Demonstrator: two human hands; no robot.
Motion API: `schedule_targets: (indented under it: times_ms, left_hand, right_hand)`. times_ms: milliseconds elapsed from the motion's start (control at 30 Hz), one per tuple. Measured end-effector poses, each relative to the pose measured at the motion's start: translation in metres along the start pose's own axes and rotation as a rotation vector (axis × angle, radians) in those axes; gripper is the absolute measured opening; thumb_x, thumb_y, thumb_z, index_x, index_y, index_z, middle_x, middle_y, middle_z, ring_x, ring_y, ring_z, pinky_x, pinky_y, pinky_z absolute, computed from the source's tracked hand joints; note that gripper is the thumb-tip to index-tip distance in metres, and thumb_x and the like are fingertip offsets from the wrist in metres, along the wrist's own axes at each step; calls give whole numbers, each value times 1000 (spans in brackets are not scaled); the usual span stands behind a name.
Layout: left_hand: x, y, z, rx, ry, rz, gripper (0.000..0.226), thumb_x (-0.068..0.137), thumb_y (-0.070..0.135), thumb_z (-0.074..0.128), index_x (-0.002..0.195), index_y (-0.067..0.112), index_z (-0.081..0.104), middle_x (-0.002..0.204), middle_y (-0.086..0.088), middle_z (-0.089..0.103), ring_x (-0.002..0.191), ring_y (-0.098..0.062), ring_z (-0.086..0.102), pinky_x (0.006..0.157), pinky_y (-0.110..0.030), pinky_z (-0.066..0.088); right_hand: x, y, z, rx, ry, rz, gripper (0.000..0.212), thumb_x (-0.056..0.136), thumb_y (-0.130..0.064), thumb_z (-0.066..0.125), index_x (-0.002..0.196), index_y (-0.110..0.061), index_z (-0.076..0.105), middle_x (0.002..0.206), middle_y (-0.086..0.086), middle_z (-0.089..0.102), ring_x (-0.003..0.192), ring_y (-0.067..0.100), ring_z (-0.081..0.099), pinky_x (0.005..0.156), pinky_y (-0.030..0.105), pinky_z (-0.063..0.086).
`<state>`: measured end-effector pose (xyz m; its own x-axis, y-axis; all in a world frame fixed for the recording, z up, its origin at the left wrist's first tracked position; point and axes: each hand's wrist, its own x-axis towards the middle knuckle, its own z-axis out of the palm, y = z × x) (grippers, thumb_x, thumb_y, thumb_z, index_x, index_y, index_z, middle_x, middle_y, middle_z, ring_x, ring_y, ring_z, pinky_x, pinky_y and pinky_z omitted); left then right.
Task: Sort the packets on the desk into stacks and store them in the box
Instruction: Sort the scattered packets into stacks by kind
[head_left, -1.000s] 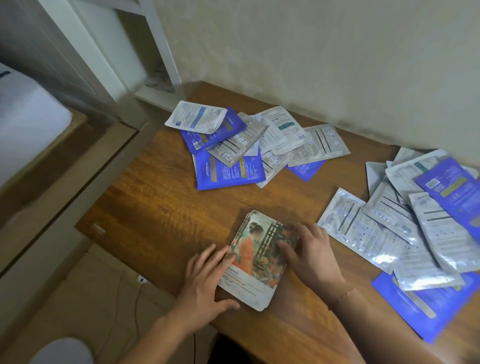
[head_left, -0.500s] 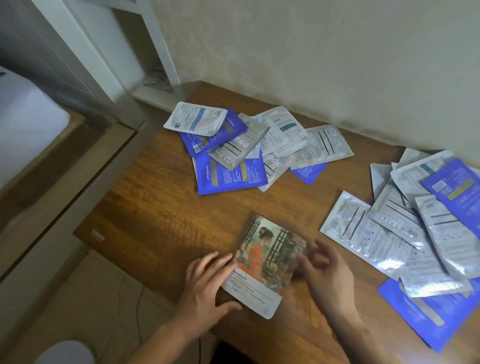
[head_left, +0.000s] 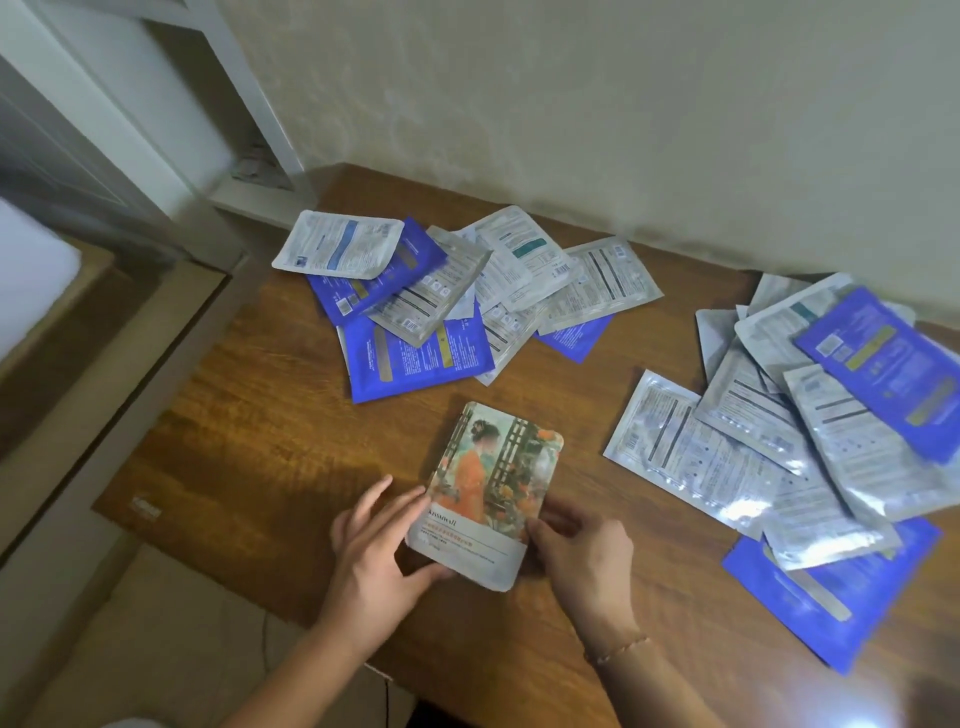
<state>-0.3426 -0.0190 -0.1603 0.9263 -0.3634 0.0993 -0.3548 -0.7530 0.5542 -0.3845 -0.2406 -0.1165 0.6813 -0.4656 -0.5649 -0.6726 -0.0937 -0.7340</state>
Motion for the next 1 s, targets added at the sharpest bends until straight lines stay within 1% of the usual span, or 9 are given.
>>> schedule_targets:
  times_ms: [167, 233, 333, 400, 467, 600, 800, 900, 1000]
  left_hand:
    - [9, 4, -6, 20, -45, -2, 82, 55, 57, 78, 127, 23, 58, 131, 15, 54, 133, -18, 42, 98, -48, 34]
    - [6, 9, -6, 67, -65, -18, 93, 54, 52, 87, 134, 24, 50, 140, 10, 48, 136, -21, 35, 103, -53, 32]
    - [3, 35, -3, 100, -24, 155, 79, 73, 63, 68, 136, 19, 49, 148, -1, 41, 138, -23, 30, 115, -39, 18]
    - [8, 69, 8, 49, -33, 342, 58, 84, 58, 59, 130, 22, 54, 146, 1, 43, 138, -20, 31, 116, -40, 23]
    - [18, 106, 30, 52, -111, 495, 47, 85, 48, 63, 125, 25, 59, 147, 4, 44, 140, -20, 31, 113, -48, 27]
    - [40, 165, 82, 60, -317, 632, 41, 88, 45, 61, 125, 26, 61, 151, 6, 40, 143, -17, 28, 112, -47, 26]
    - [67, 209, 148, 186, -484, 860, 45, 93, 48, 49, 132, 26, 50, 153, 5, 36, 143, -19, 29, 114, -52, 29]
    - [71, 221, 166, 276, -444, 909, 57, 95, 55, 39, 143, 25, 37, 161, 3, 23, 150, -22, 13, 119, -53, 11]
    - [70, 227, 172, 334, -472, 873, 68, 96, 60, 28, 154, 29, 11, 164, 7, -6, 149, -17, -16, 119, -49, -12]
  right_hand:
    - [2, -5, -9, -37, -46, -117, 22, 87, -16, 71, 108, -21, 73, 83, -18, 66, 71, -9, 62, 54, 8, 50]
    - [-4, 0, -23, -104, -41, -181, 24, 87, -20, 71, 111, -23, 73, 89, -18, 68, 73, -11, 60, 58, 2, 45]
    - [-14, 28, -66, -199, 133, -277, 16, 87, -22, 71, 102, -24, 75, 86, -17, 69, 76, -6, 61, 66, -4, 38]
    - [-16, 52, -107, -253, 342, -344, 9, 86, -21, 68, 92, -21, 75, 84, -13, 68, 82, 13, 65, 73, 3, 38]
    - [-10, 80, -146, -351, 544, -376, 24, 83, -29, 57, 92, -14, 73, 94, -1, 69, 90, 29, 62, 85, 17, 37]
    - [14, 120, -199, -531, 666, -250, 50, 73, -32, 60, 117, -7, 65, 130, 17, 55, 116, 43, 48, 101, 47, 34]
    - [39, 136, -215, -648, 650, -407, 60, 75, -47, 50, 122, -11, 63, 129, 9, 56, 115, 37, 48, 104, 49, 35]
    - [44, 145, -211, -669, 697, -466, 62, 76, -48, 48, 126, -12, 60, 131, 10, 53, 116, 37, 45, 105, 49, 34]
    - [48, 151, -206, -692, 739, -520, 63, 78, -50, 45, 128, -12, 53, 133, 10, 50, 120, 33, 43, 106, 46, 33]
